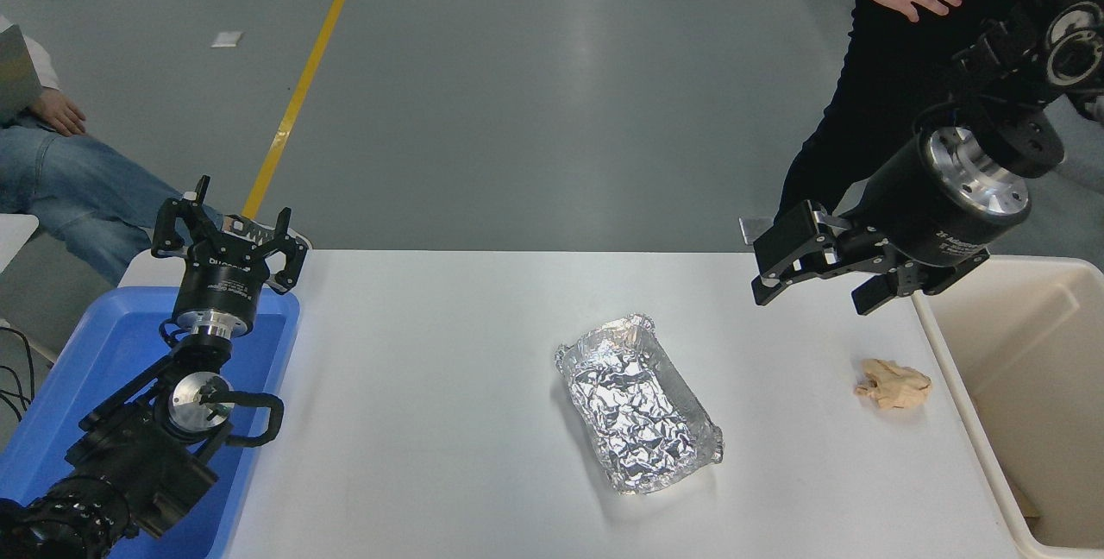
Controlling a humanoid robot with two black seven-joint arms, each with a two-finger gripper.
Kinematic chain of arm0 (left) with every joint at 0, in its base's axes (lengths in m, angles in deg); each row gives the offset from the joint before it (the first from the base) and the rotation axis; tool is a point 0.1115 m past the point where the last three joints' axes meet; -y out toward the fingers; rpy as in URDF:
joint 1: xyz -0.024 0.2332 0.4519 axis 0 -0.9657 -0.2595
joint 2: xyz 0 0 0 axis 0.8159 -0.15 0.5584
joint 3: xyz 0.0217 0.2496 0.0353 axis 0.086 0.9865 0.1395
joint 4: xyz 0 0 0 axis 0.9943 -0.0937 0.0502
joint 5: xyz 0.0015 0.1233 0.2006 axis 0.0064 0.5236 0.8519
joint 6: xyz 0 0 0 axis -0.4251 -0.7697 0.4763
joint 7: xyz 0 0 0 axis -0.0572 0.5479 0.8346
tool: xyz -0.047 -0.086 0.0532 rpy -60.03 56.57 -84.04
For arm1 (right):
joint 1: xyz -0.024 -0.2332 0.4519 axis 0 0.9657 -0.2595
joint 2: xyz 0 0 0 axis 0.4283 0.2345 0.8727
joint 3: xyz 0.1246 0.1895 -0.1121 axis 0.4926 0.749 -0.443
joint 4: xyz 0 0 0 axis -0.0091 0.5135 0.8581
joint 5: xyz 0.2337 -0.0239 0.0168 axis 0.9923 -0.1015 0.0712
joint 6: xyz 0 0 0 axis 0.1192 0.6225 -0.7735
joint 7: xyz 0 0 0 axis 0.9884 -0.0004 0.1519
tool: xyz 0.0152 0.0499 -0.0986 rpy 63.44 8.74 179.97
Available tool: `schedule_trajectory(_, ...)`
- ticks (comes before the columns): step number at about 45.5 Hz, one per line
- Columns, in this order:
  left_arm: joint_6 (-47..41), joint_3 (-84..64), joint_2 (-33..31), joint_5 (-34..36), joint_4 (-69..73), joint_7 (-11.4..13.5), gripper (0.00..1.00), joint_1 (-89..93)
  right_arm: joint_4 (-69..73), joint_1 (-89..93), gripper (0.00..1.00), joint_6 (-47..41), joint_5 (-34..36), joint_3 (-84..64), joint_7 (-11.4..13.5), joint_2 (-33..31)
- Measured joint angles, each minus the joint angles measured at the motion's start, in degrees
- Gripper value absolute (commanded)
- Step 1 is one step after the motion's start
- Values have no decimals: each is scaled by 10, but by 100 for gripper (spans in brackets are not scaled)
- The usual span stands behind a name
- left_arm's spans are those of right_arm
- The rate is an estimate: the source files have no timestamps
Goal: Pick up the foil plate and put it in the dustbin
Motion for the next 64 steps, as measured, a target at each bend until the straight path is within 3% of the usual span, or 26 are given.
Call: schedule_trajectory(64,0,0,0,0,0,0,99,0,-23,39,100,1,1,5,-1,2)
